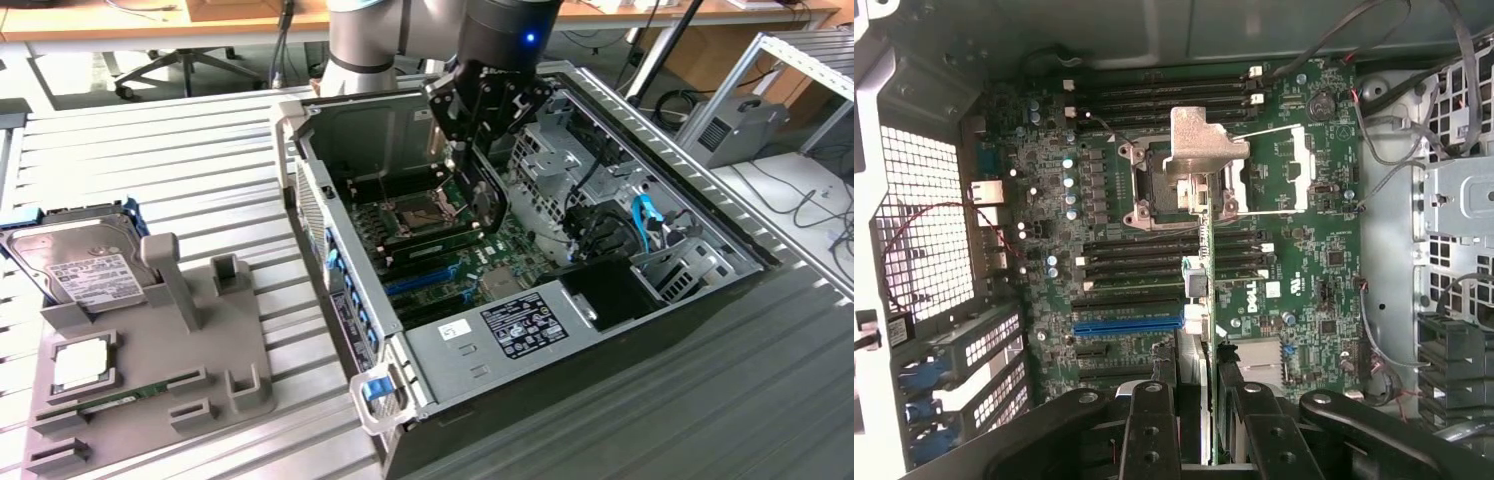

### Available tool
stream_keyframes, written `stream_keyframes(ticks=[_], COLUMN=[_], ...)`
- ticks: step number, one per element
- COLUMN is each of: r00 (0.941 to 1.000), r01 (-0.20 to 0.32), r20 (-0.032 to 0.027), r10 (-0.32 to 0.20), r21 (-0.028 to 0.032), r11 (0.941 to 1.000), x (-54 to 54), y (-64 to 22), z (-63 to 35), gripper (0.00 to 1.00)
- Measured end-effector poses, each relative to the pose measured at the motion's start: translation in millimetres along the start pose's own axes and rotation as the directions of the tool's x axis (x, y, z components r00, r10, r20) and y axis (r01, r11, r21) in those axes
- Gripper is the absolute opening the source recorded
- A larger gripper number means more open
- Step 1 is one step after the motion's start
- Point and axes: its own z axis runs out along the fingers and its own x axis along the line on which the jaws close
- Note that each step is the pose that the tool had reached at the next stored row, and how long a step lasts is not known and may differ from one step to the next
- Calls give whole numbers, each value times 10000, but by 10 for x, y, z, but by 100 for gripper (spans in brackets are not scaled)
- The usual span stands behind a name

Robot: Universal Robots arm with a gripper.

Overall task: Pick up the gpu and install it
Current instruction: 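Pick up the gpu and move the gpu toward the slot, then insert the gpu into the slot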

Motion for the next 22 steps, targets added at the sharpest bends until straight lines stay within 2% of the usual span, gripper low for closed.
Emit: stream_keyframes(ticks=[7, 9, 20, 22], r00=[10000, 9999, 9999, 10000], r01=[1, 3, 3, 23], r20=[-31, -134, -132, -91], r10=[-1, -3, -3, -23], r21=[2, 10, 9, 7], r11=[10000, 10000, 10000, 10000], x=[0, 1, 1, 0], y=[1, 2, 2, 1], z=[24, 105, 108, 32], gripper=[27, 27, 27, 27])
